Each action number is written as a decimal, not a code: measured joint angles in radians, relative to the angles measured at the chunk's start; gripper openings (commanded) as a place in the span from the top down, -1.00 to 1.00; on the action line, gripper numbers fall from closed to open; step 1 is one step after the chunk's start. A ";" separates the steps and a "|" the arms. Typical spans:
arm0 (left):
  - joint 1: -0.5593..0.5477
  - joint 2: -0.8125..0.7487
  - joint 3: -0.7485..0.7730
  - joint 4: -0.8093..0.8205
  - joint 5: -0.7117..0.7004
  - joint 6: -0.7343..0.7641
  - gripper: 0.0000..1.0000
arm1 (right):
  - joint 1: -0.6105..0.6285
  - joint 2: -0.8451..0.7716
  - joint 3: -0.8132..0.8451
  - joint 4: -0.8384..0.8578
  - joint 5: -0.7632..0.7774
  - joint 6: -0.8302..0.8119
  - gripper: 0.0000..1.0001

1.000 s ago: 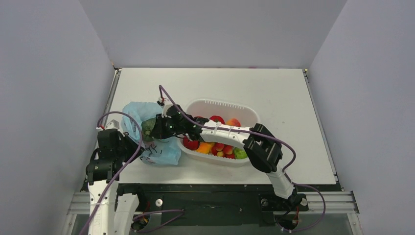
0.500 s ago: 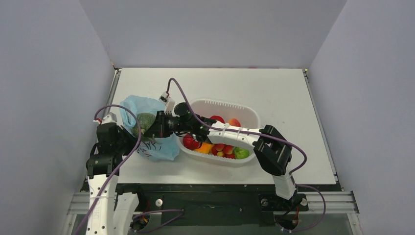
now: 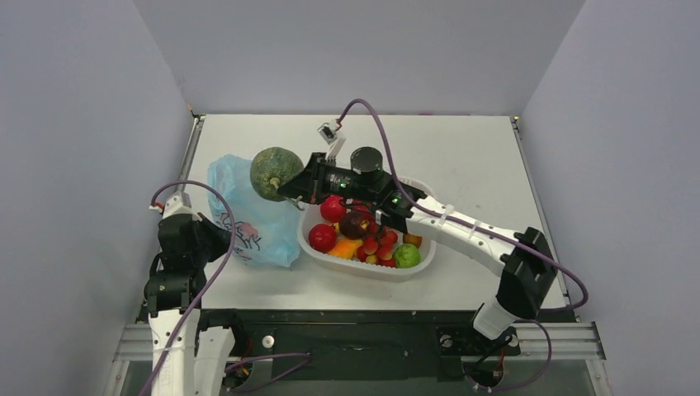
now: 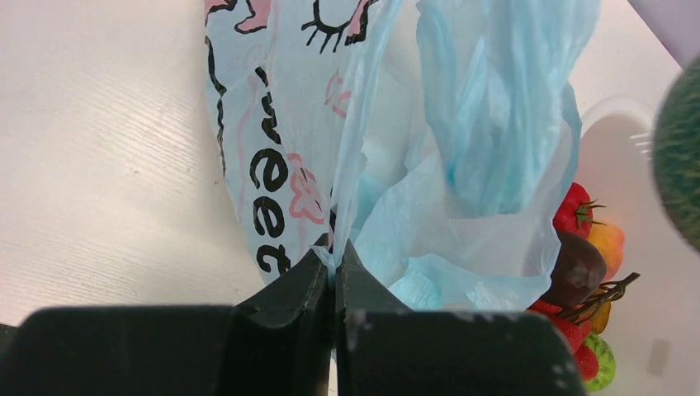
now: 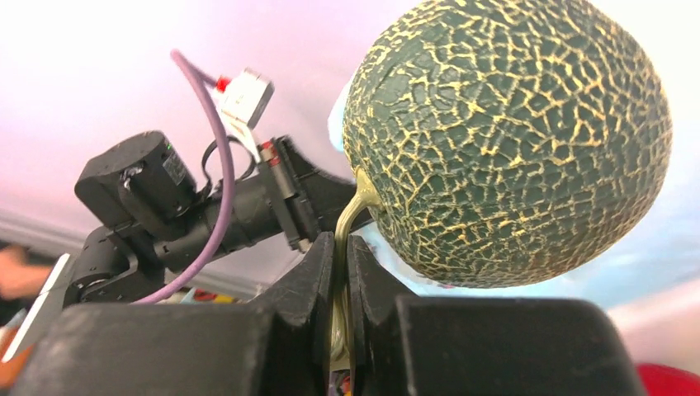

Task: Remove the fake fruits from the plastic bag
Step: Place the fake fruit in the bin.

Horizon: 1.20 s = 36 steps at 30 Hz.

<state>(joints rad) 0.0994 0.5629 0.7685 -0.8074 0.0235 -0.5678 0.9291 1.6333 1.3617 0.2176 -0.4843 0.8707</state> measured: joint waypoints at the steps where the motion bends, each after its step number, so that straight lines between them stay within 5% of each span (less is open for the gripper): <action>1: 0.003 0.001 -0.002 0.000 0.000 0.000 1.00 | -0.013 -0.023 -0.007 -0.015 0.011 -0.016 1.00; 8: 0.024 0.042 -0.010 0.004 0.013 0.010 0.98 | -0.113 -0.166 -0.048 -0.257 0.203 -0.218 1.00; 22: 0.048 0.065 -0.010 0.019 0.096 0.042 0.56 | -0.115 -0.211 -0.154 -0.565 0.491 -0.425 1.00; 36: 0.051 0.050 -0.011 0.027 0.168 0.074 0.30 | -0.043 -0.078 -0.098 -0.607 0.600 -0.513 -0.02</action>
<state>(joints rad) 0.1509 0.6125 0.7578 -0.7799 0.1917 -0.4942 0.8856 1.5551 1.2640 -0.3893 0.1162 0.3573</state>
